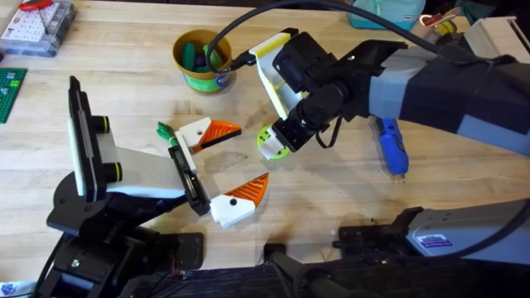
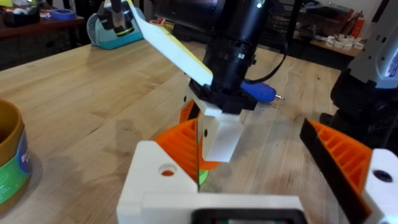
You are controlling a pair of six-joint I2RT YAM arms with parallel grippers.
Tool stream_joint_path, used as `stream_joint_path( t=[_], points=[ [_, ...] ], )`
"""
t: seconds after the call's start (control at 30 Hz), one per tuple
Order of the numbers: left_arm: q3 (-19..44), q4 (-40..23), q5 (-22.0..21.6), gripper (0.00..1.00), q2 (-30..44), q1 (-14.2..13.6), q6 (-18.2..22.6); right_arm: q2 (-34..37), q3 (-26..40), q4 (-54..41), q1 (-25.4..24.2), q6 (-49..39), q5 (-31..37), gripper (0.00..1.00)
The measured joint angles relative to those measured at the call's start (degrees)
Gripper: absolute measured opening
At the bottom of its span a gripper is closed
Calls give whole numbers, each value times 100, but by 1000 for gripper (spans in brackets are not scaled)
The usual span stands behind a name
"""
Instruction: Pick up the gripper from the table and insert it into the empty holder that is missing its gripper. Then pick up a screw, insert it into the mounting hole, and use the screwdriver to tighten it. Finally, clean up the table by picking up the vegetable and placing it into the bucket.
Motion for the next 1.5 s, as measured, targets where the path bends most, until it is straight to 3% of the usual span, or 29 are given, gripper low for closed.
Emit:
stream_joint_path(
  t=[0.37, 0.67, 0.83, 1.07, 1.4, 1.5],
  points=[
    [28, -21, -43, 995, 36, -7, -24, -131, 146, -129, -140, 303, -1, 679],
    [28, -19, -57, 995, 36, -7, -24, -1612, 317, -820, -295, 535, 19, 679],
    [28, -19, -57, 995, 36, -7, -24, -2007, 318, -1112, -259, 653, 23, 679],
    [28, -19, -57, 995, 36, -7, -25, -1867, -146, -493, 198, 729, 37, 679],
    [28, -19, -58, 995, 36, -7, -26, -823, -402, -111, 428, 723, 38, 679],
    [28, -19, -59, 995, 36, -7, -25, -615, -402, 5, 428, 643, 38, 596]
  ],
)
